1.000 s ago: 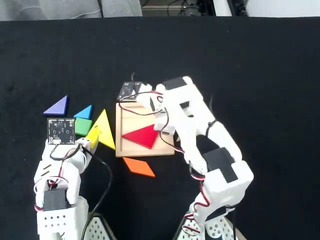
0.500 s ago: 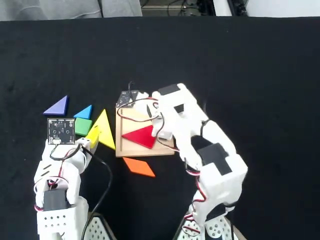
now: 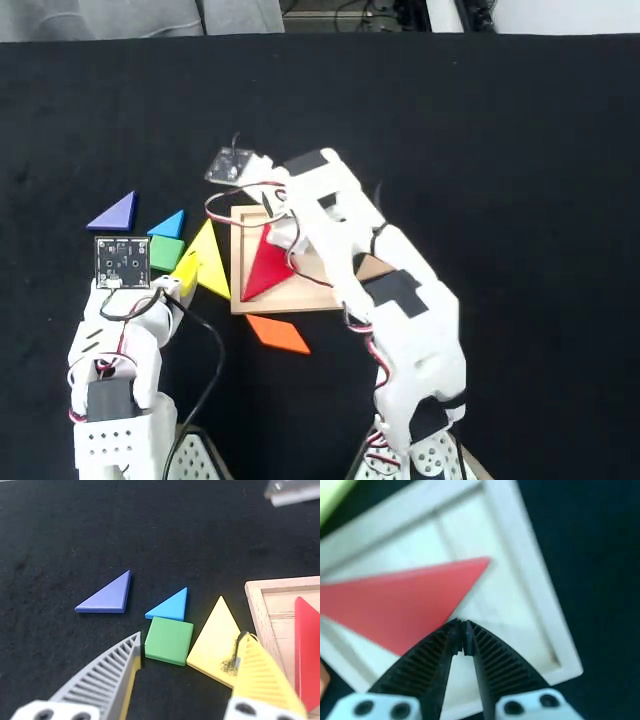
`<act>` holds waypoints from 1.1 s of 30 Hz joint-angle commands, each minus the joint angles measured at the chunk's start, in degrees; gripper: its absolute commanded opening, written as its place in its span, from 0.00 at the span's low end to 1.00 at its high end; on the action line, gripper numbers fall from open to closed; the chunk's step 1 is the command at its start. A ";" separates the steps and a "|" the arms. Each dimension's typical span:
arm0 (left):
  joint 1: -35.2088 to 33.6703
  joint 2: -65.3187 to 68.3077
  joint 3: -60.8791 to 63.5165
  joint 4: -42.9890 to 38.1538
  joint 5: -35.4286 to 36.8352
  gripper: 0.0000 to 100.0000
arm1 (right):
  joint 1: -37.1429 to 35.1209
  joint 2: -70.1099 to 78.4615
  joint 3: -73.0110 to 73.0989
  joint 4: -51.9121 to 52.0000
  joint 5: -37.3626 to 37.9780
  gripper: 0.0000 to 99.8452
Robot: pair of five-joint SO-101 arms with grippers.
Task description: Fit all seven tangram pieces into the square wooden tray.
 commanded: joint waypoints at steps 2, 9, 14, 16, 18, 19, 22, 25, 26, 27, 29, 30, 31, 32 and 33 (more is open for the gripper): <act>-0.57 -0.79 1.19 -0.09 -0.53 0.30 | -1.85 0.22 -7.16 -0.35 -2.90 0.01; -0.57 -0.79 1.19 -0.09 -0.53 0.30 | -8.26 0.13 -8.48 -0.79 -4.13 0.01; -0.66 -0.79 1.19 -0.09 -0.53 0.30 | -9.05 0.04 -12.79 2.64 -4.13 0.01; -0.66 -0.79 1.19 -0.09 -0.53 0.30 | -7.74 0.04 -15.78 6.15 -4.13 0.01; -0.66 -0.79 1.19 -0.09 -0.53 0.30 | -5.89 0.04 -18.77 10.29 -4.13 0.01; -0.66 -0.79 1.19 -0.09 -0.53 0.30 | -4.84 0.04 -20.18 12.84 -4.13 0.01; -0.66 -0.79 1.19 -0.09 -0.53 0.30 | -2.29 0.04 -22.64 21.89 -3.60 0.01; -0.66 -0.79 1.19 -0.09 -0.53 0.30 | -1.93 -0.31 -21.58 27.08 -1.41 0.07; -0.66 -0.79 1.19 -0.09 -0.53 0.30 | -2.11 -0.75 -20.00 26.64 -0.70 0.12; -0.66 -0.79 1.19 -0.09 -0.53 0.30 | -2.29 -1.36 -18.15 25.58 -0.70 0.18; -0.66 -0.79 1.19 -0.09 -0.53 0.30 | -3.25 -2.86 -13.67 24.09 -0.09 0.29; -0.66 -0.79 1.19 -0.09 -0.53 0.30 | -3.87 -3.65 -10.95 23.74 1.14 0.33; -0.66 -0.79 1.19 -0.09 -0.53 0.30 | -4.66 -4.26 -7.87 23.47 3.25 0.35; -0.66 -0.79 1.19 -0.09 -0.53 0.30 | -5.45 -4.70 -4.88 22.33 5.63 0.35; -0.66 -0.79 1.19 -0.09 -0.53 0.30 | -6.15 -4.97 -1.63 19.78 7.03 0.34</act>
